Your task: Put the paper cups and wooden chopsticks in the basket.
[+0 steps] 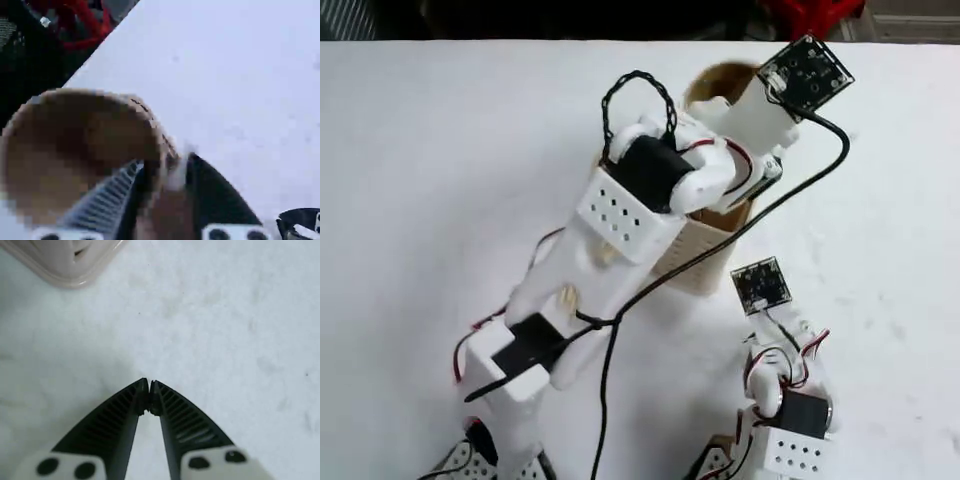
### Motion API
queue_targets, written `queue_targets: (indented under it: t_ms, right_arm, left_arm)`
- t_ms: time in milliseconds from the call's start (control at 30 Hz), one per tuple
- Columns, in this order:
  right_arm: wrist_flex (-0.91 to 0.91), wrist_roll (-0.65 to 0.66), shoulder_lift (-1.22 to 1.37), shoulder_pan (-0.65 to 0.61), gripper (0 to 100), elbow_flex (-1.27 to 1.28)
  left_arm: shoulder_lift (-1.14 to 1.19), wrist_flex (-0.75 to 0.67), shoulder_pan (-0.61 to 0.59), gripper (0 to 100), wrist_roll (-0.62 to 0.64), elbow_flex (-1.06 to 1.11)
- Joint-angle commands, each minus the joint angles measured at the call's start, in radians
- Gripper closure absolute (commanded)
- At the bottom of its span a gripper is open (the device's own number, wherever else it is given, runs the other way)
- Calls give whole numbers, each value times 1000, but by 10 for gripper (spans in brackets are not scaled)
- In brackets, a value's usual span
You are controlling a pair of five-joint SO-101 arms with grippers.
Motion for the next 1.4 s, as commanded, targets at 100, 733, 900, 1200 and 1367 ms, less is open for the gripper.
queue_targets:
  t_ms: [100, 733, 900, 1200, 1367]
  right_arm:
    - [-4, 8, -12, -7, 981, 9]
    - [-4, 8, -12, -7, 981, 9]
    - [-4, 8, -12, -7, 981, 9]
    - [-4, 8, -12, -7, 981, 9]
    - [-4, 8, -12, -7, 981, 9]
  left_arm:
    - [-13, -69, -30, 858, -8, -48]
    - [2, -75, -119, 858, 0, -20]
    - [185, -109, -134, 858, 2, -26]
    - [199, -6, -165, 858, -3, -325]
    - [131, 238, -243, 858, -6, -654]
